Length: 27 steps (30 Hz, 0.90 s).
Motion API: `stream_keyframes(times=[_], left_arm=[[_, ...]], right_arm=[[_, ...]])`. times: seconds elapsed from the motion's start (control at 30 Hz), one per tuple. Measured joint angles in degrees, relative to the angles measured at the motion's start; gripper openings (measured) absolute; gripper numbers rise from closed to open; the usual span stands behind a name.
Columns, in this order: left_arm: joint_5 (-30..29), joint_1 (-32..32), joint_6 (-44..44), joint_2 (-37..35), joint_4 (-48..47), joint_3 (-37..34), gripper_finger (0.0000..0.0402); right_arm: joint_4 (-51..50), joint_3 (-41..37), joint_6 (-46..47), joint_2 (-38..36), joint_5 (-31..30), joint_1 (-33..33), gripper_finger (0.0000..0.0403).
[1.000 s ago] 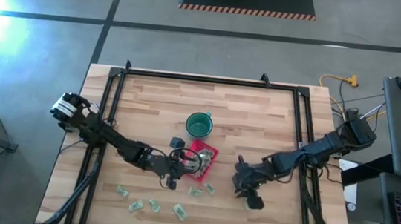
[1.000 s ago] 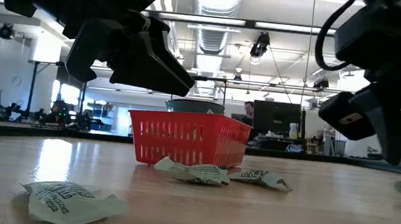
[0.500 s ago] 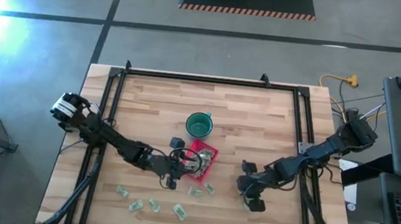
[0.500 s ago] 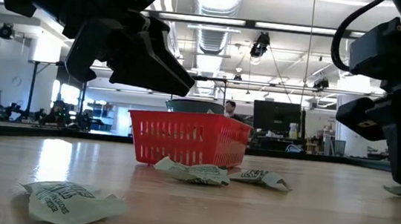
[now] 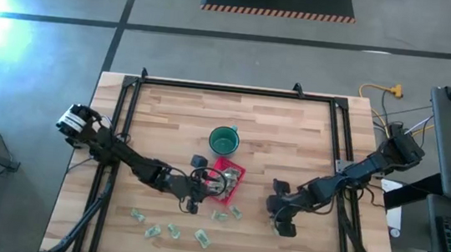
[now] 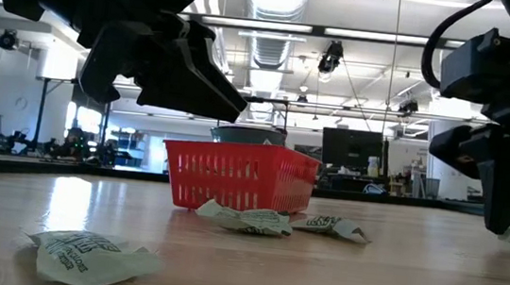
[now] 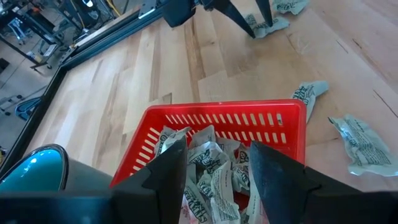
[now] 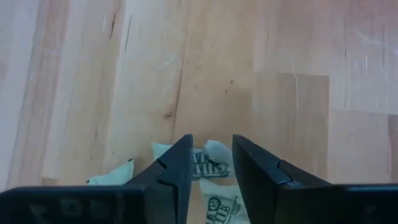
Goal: Pick and place items into bin
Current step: Put the light green stevia packet into the red bin
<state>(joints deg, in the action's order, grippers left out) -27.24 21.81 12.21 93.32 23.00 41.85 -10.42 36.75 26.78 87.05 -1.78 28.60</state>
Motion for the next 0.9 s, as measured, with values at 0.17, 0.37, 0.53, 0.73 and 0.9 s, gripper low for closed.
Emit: stream_keyframes(times=[0.17, 0.37, 0.53, 0.73, 0.9], left_arm=[[0.0, 0.1, 0.0, 0.0, 0.0, 0.0, 0.0160], [0.0, 0.1, 0.0, 0.0, 0.0, 0.0, 0.0160], [0.0, 0.1, 0.0, 0.0, 0.0, 0.0, 0.0160], [0.0, 0.1, 0.0, 0.0, 0.0, -0.1, 0.0160], [0.0, 0.1, 0.0, 0.0, 0.0, -0.1, 0.0160]], right_arm=[[-0.1, -0.6, 1.4, 0.0, 0.0, 0.0, 0.0133], [-1.7, -0.9, 2.1, 0.0, 0.0, 0.0, 0.0151], [-1.7, -0.9, 2.8, 0.0, 0.5, 0.0, 0.0157], [-3.6, -0.8, 3.0, -0.1, 1.4, 0.0, 0.0157], [-4.0, -0.8, 2.9, -0.1, 1.4, 0.0, 0.0134]])
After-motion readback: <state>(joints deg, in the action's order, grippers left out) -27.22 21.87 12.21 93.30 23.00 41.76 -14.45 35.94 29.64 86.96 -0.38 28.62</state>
